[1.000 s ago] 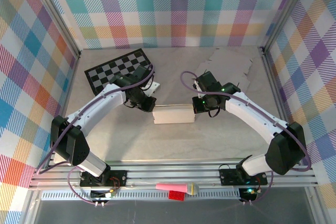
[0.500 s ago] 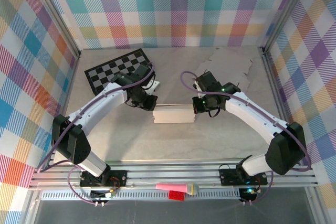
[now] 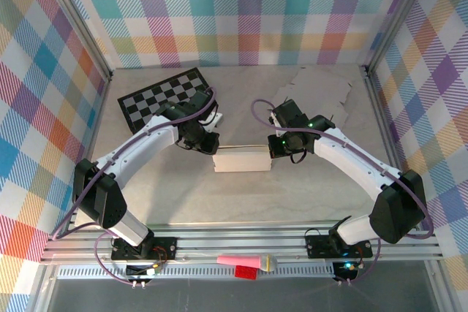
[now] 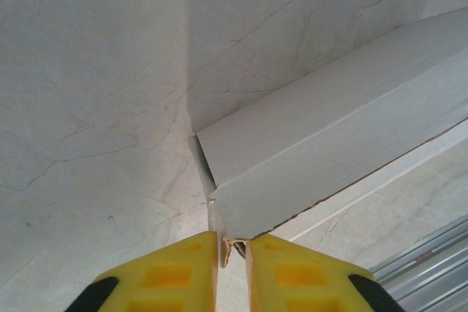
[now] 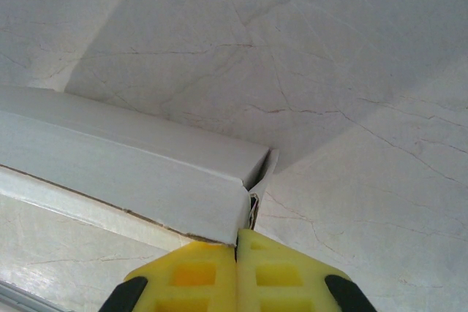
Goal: Fold the paper box
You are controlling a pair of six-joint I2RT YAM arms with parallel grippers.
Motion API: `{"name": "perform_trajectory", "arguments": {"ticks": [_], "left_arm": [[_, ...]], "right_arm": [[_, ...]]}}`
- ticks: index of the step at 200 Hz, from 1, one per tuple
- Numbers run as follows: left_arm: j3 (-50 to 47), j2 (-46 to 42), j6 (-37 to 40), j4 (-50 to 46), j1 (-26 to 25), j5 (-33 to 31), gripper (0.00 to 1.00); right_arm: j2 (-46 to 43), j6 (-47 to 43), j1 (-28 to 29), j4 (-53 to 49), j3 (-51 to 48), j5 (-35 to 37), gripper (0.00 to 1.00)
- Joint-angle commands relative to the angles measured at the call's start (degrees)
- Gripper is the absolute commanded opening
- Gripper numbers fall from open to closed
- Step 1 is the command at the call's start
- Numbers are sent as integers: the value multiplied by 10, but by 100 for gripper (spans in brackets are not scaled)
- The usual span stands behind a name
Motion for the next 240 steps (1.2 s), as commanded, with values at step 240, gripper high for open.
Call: {"name": "perform_trajectory", "arguments": {"ticks": [240], "left_arm": [[101, 68, -163, -109, -4, 83, 0]], "right_arm": [[34, -2, 7, -43, 19, -8, 0]]}}
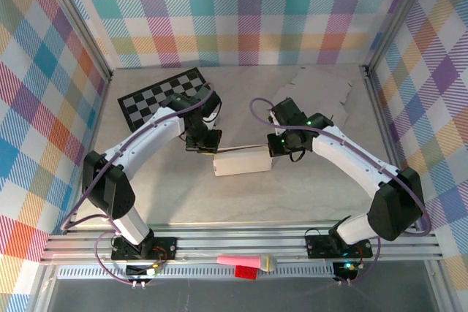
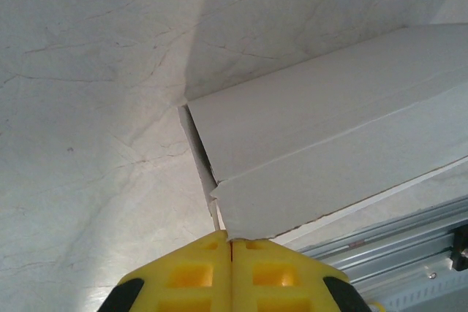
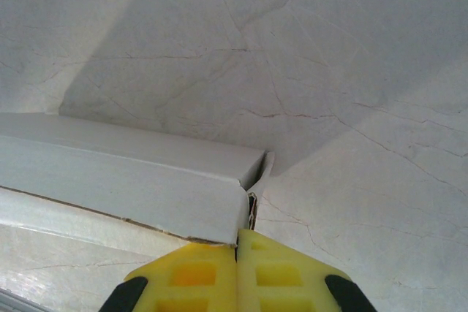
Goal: Fold the paper box
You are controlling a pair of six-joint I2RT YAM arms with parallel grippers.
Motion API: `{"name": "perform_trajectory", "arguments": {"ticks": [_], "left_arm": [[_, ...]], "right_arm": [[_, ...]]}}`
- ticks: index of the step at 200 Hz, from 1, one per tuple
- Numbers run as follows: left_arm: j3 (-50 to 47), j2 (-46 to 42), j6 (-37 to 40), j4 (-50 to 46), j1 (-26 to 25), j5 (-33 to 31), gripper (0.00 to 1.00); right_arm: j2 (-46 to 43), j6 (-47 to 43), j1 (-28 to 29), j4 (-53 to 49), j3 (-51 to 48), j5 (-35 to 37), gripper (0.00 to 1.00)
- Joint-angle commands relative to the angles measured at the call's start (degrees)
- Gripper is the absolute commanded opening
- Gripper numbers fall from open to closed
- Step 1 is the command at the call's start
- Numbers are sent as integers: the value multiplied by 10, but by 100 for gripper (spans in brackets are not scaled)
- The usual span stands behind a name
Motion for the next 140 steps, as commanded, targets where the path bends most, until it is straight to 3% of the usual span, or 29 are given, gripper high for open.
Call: {"name": "perform_trajectory", "arguments": {"ticks": [1, 140], "left_arm": [[25, 14, -19, -8, -4, 48, 0], [17, 18, -50, 6, 18, 97, 0]], "right_arm": [[19, -2, 7, -36, 5, -15, 0], [38, 1, 7, -45, 28, -20, 0]]}}
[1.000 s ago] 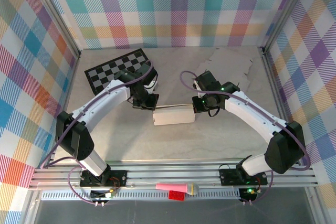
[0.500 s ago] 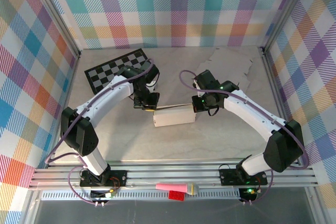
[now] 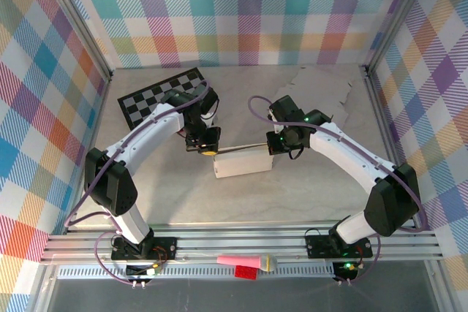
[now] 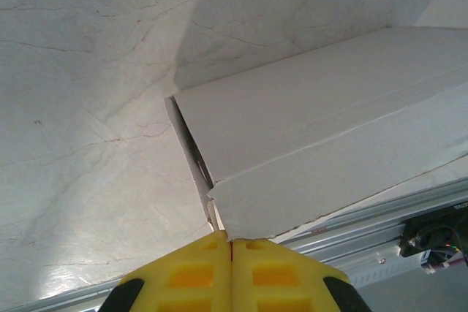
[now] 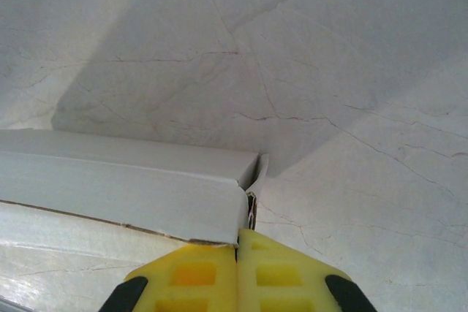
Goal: Fold the paper box
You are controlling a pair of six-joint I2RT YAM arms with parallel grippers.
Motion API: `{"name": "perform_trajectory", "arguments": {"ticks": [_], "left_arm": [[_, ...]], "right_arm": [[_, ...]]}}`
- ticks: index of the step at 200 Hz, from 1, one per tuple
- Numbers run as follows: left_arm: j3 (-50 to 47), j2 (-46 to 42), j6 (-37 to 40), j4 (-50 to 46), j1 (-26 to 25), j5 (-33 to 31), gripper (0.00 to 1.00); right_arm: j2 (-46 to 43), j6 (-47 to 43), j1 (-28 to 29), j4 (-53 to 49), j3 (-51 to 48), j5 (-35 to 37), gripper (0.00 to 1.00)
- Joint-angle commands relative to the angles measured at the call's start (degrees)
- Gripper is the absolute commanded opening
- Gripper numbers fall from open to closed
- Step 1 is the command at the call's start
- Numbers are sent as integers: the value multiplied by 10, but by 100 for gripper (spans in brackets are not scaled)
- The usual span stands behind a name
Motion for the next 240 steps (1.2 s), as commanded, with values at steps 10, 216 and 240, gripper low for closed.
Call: {"name": "perform_trajectory", "arguments": {"ticks": [10, 216, 240], "left_arm": [[-7, -1, -14, 31, -1, 44, 0], [-118, -66, 3, 137, 13, 68, 0], [-131, -73, 6, 149, 12, 71, 0]], "right_arm": [[17, 1, 7, -27, 4, -30, 0], [-3, -6, 7, -5, -27, -26, 0], [-4, -7, 7, -2, -28, -26, 0]]}}
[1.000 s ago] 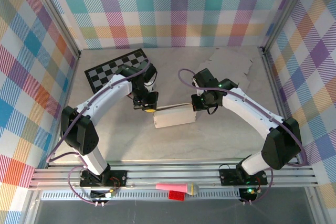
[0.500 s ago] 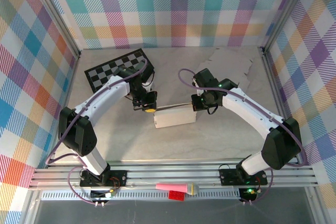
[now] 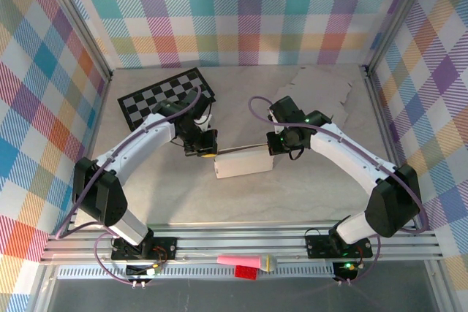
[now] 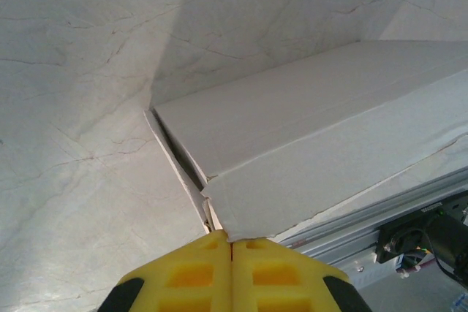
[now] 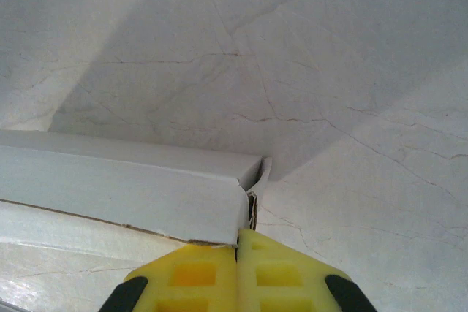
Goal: Fold the paper box
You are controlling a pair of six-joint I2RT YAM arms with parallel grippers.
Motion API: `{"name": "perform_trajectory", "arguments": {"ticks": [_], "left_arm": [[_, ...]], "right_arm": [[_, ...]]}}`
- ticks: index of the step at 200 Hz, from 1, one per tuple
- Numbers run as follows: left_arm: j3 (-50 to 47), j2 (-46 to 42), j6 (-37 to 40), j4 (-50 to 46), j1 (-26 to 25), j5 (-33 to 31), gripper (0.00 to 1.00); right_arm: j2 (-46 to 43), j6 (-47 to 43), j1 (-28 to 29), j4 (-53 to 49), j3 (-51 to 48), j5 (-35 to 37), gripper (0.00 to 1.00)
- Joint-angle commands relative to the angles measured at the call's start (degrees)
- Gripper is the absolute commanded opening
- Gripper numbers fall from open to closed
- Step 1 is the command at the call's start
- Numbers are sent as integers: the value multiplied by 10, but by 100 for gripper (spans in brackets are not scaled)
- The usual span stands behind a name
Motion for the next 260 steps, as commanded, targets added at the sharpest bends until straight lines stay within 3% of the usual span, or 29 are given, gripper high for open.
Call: {"name": "perform_trajectory", "arguments": {"ticks": [1, 105, 190, 230, 260], "left_arm": [[-23, -7, 14, 39, -3, 31, 0], [-43, -8, 49, 34, -16, 10, 0], [-68, -31, 52, 42, -57, -76, 0], [-94, -50, 36, 62, -90, -151, 0], [-125, -74, 5, 85, -103, -197, 0]], "right_arm": [[2, -6, 7, -11, -19, -28, 0], [-1, -28, 7, -6, -24, -18, 0], [-11, -1, 7, -15, -22, -24, 0], [-19, 42, 7, -30, -19, -31, 0], [-30, 106, 7, -48, -19, -45, 14]]}}
